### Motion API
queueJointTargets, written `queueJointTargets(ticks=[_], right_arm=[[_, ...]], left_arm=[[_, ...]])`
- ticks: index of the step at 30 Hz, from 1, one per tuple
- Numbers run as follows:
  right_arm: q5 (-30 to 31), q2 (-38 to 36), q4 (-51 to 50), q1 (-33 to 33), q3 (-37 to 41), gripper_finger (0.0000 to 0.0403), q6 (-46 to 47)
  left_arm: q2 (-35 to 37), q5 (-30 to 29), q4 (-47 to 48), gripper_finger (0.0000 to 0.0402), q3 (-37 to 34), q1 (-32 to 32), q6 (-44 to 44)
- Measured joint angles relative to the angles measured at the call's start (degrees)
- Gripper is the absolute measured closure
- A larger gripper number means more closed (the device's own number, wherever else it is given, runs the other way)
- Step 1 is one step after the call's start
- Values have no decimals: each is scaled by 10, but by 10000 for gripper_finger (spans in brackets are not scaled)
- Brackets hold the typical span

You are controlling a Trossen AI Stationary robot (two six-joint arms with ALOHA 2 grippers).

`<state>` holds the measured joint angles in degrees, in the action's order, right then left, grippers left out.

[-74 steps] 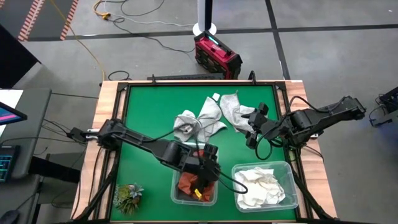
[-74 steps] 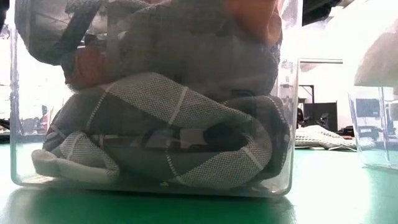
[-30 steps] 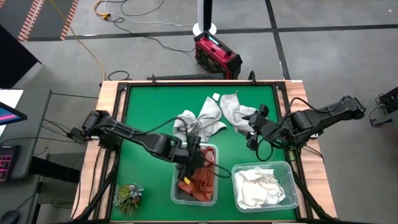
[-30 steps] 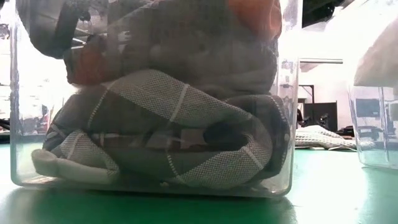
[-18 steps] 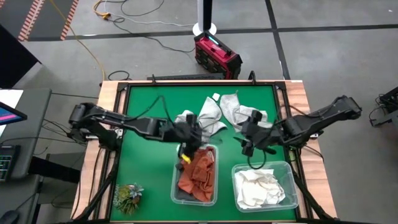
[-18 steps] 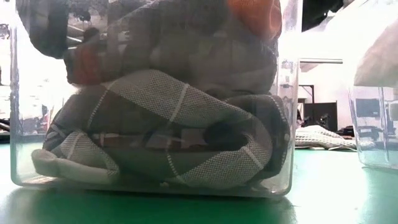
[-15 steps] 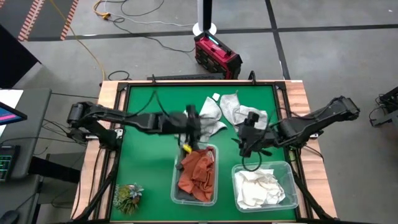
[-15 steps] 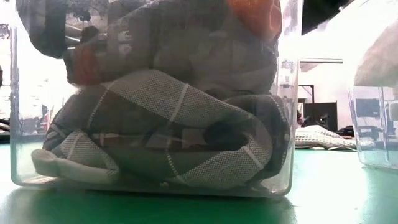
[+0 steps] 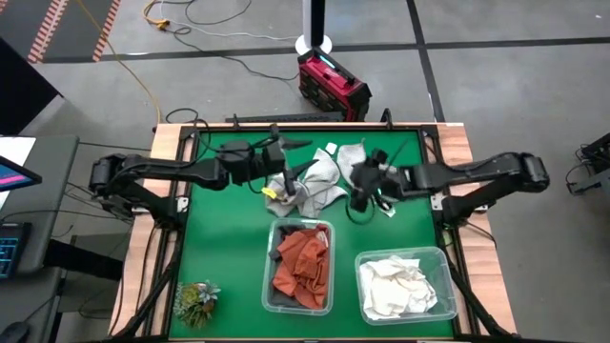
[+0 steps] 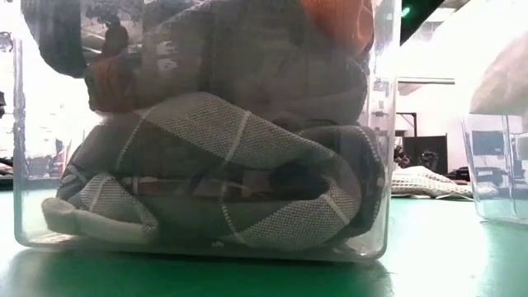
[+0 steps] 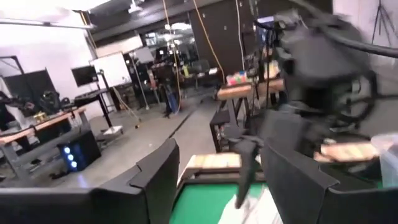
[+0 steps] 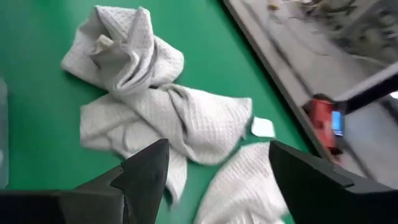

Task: Sort towels by color in basket
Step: Put the middle light grey towel into the right transparent bin

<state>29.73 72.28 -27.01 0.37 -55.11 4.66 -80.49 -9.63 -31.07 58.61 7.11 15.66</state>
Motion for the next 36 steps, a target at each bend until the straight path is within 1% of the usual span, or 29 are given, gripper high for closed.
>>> queueJointTargets(ticks=[2,4,6,8,10,12,16,18,23,25,28,30,33,36], right_arm=[[-70,15,43,-48,5,97,-22],[-112,37,61,-89,6,97,-31],[-118,63,71,-116,6,97,-36],[-120,91,87,-133,6,97,-51],[-130,121,111,-138,6,97,-74],[-151,151,131,-142,2,97,-98],[-211,217,133,-154,-35,97,-117],[-231,249,134,-162,-62,97,-118],[-237,320,123,-167,-108,99,-129],[-239,341,124,-170,-121,107,-136],[-239,365,117,-170,-130,137,-142],[-238,377,111,-171,-134,174,-145],[-239,387,95,-170,-141,258,-155],[-262,384,83,-170,-141,357,-171]], left_arm=[[0,0,-9,193,-15,0,11],[2,-1,-48,200,-48,0,18],[12,-5,-100,206,-90,1,30],[20,-21,-174,213,-118,3,46],[50,-39,-196,219,-146,4,54],[72,-40,-206,223,-156,7,63],[115,-59,-141,223,-166,9,67],[139,-69,-97,223,-166,12,66],[174,-72,-4,223,-166,20,52],[188,-72,29,223,-166,20,42],[209,-72,72,223,-166,19,26],[221,-72,100,224,-166,16,13],[232,-72,126,224,-166,6,4],[233,-72,139,224,-166,-3,2]])
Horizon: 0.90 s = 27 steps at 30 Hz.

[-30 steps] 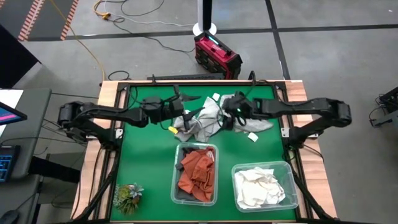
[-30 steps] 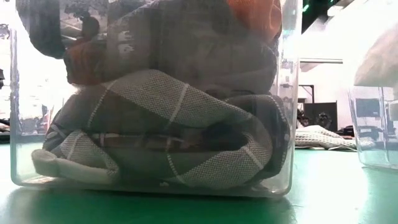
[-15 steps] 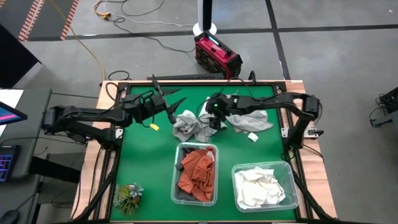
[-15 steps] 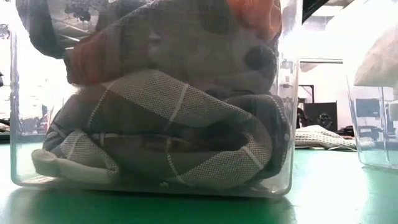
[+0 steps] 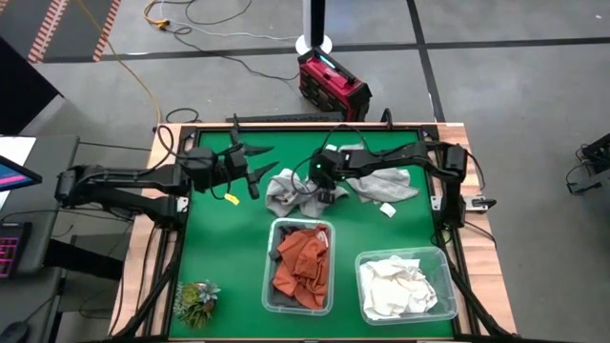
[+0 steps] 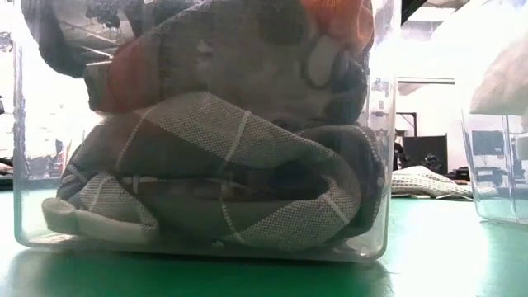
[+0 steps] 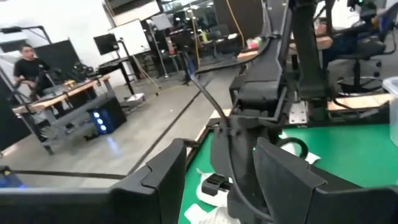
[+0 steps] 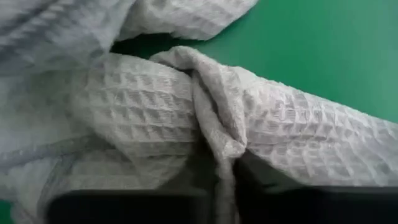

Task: Sort towels by color in basket
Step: Put the middle light grey towel into the right transparent bin

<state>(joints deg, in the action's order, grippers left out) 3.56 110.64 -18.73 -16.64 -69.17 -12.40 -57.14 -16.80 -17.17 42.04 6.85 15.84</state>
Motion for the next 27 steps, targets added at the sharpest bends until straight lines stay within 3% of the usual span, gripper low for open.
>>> queueJointTargets(ticks=[2,7,16,23,27], right_arm=[[-9,-18,-21,0,0,381,-2],[-11,-92,-113,5,-35,361,7],[-11,-301,-147,59,-47,380,24],[-12,-448,-214,151,-47,372,69],[-47,-510,-257,230,-47,371,116]], left_arm=[[0,0,8,224,0,-6,-1],[0,0,15,224,0,-17,-1],[0,0,11,224,0,-21,4],[0,0,3,224,0,-21,29],[0,-1,-5,224,0,-21,68]])
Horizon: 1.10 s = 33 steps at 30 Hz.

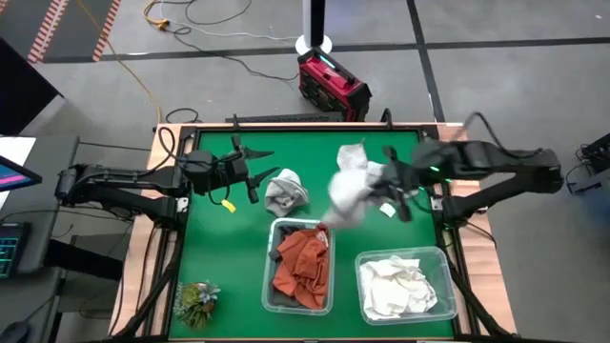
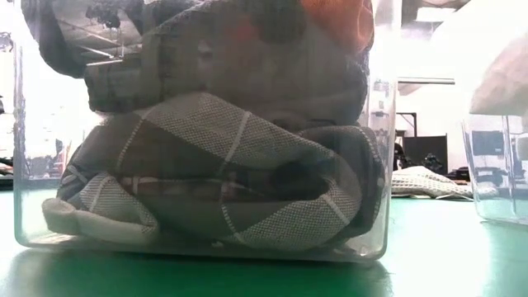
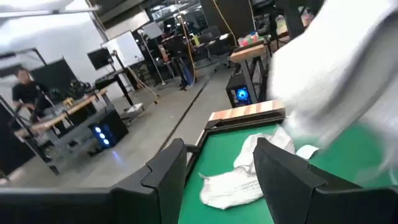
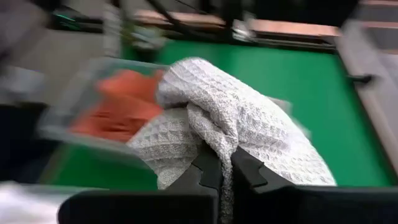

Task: Sort towels by color in basket
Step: Put the middle light grey towel into the right transparent bin

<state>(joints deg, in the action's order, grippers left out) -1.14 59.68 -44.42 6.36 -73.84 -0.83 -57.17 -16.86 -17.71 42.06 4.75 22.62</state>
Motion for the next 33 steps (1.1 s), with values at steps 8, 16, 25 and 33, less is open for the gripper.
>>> queueJointTargets(ticks=[8,16,25,33], right_arm=[[-7,-62,-22,164,0,371,240],[1,-54,-83,271,0,373,411],[24,62,-228,332,1,375,596],[-11,163,-282,349,1,373,641]], left_arm=[[0,0,69,223,1,0,25],[0,0,186,223,1,0,1],[0,0,327,223,1,0,3],[0,0,396,223,1,0,3]])
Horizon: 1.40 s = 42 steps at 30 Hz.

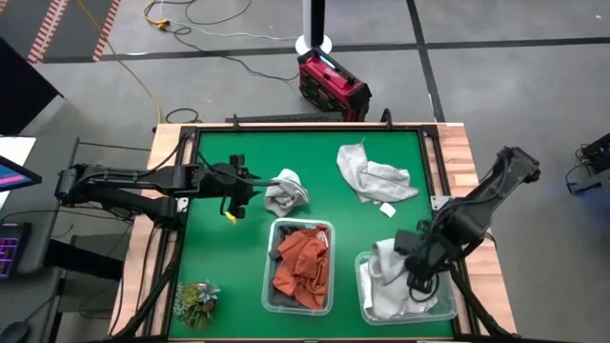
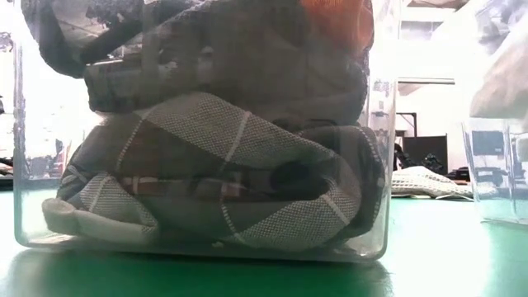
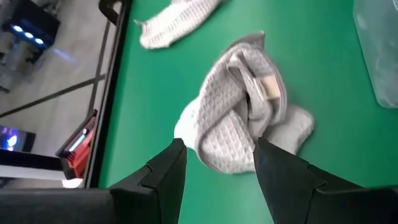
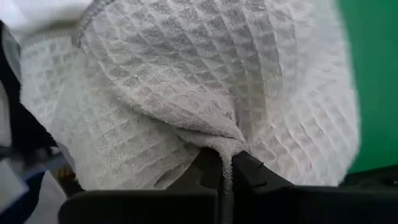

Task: Sort towels by color in basket
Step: Put the middle light grey towel into the right transparent bin

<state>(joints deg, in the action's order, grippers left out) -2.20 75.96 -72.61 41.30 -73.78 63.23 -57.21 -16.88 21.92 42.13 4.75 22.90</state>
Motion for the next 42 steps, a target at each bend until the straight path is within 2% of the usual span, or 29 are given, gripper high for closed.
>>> queueJointTargets(ticks=[7,22,31,42], right_arm=[[-11,26,2,-2,0,371,-22],[-11,-4,43,-44,0,373,-23],[-12,-3,35,-47,0,369,-9],[-8,53,34,-26,0,366,-26]], left_arm=[[0,0,6,223,0,0,0],[0,0,7,223,0,0,0],[0,0,7,223,0,0,0],[0,0,7,223,0,0,0]])
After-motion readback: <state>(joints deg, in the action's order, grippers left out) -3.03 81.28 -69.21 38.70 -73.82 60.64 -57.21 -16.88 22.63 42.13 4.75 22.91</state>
